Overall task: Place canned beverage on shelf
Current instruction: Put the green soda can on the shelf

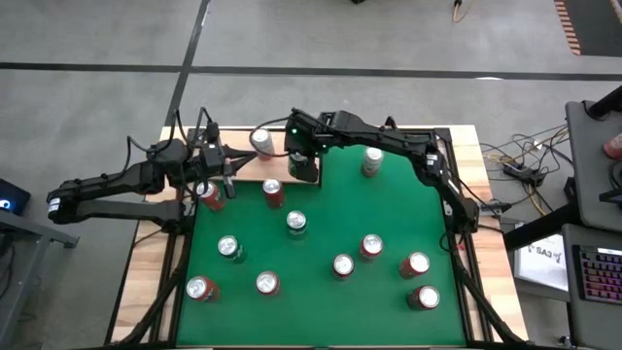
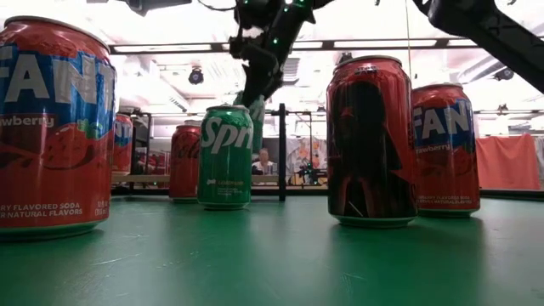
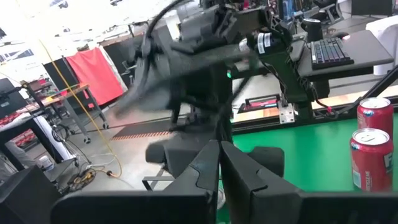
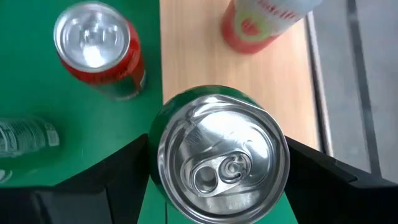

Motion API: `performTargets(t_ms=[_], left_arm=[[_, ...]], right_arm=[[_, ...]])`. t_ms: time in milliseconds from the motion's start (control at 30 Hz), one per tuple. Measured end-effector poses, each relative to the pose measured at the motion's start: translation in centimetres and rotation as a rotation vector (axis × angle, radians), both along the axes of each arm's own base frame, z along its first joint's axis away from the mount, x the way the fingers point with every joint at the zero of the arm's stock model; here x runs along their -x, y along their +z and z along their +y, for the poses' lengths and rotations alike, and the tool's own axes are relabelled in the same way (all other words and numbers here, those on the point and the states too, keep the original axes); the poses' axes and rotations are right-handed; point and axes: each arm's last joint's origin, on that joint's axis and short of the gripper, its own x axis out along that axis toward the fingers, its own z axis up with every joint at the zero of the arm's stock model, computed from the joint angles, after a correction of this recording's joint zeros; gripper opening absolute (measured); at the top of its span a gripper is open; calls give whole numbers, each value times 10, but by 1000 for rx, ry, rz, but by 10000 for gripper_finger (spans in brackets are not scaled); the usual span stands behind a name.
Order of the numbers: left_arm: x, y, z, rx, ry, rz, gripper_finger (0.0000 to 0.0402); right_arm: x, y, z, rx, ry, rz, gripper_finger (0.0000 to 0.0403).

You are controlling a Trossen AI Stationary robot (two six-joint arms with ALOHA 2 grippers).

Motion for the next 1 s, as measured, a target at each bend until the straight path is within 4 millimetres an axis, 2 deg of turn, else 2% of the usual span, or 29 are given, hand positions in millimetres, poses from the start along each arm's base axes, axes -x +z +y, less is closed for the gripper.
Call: performTargets(t_ms=[100, 500, 1000], left_arm=[[0, -1, 0, 3, 0, 7, 0], [-1, -1, 0, 4, 0, 9, 0], [-1, -2, 0, 6, 0, 18, 0]], right_arm=[[-2, -8, 0, -4, 8, 32, 287], [1, -9, 0, 0, 22, 65, 287], [-8, -28, -3, 3, 15, 97, 291]])
